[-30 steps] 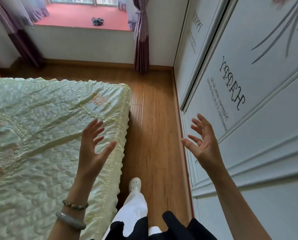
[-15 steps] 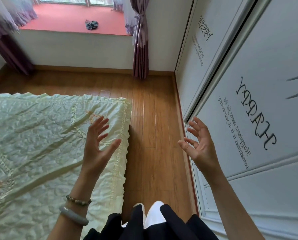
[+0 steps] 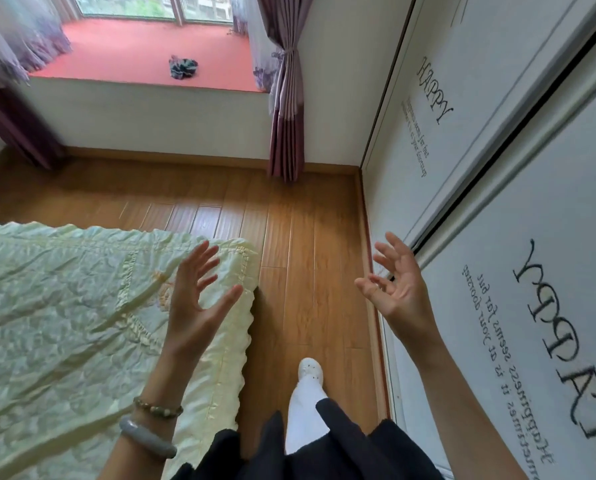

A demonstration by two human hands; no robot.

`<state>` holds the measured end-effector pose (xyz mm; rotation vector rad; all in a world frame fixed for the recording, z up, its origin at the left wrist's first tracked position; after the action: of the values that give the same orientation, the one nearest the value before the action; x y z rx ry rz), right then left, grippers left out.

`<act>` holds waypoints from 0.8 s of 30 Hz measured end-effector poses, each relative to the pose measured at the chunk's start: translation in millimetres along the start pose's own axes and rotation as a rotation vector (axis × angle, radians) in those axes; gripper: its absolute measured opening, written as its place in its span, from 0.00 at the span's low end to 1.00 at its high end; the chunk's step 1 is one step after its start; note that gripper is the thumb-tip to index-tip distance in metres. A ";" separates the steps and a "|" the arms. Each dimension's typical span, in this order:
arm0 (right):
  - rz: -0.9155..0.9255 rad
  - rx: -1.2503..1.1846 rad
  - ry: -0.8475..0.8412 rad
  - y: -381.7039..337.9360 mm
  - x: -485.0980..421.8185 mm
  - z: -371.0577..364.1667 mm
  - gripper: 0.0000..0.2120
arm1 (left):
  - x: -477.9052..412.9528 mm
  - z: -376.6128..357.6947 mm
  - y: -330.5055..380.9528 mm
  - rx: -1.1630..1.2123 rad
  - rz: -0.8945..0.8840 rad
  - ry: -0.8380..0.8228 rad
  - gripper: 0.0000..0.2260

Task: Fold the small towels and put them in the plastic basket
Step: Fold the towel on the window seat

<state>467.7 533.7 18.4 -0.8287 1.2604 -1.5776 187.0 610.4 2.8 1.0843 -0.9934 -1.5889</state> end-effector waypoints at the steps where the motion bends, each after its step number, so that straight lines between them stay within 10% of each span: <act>1: 0.006 -0.002 -0.013 -0.5 -22.2 2.4 0.37 | -18.2 -6.9 0.6 -0.004 -0.005 0.004 0.34; 24: 0.057 0.032 -0.214 7.3 -435.7 -75.7 0.36 | -366.4 -20.5 -72.8 -0.063 0.039 0.209 0.34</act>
<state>552.4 967.7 10.3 -0.9076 1.0929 -1.4190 250.1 979.2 -0.6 1.1544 -0.8143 -1.4333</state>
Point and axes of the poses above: each hand's wrist, its own x-axis away from the middle knuckle, its own z-axis out of the back of the hand, y = z × x, the point moved 9 cm from there along -x, towards the middle knuckle
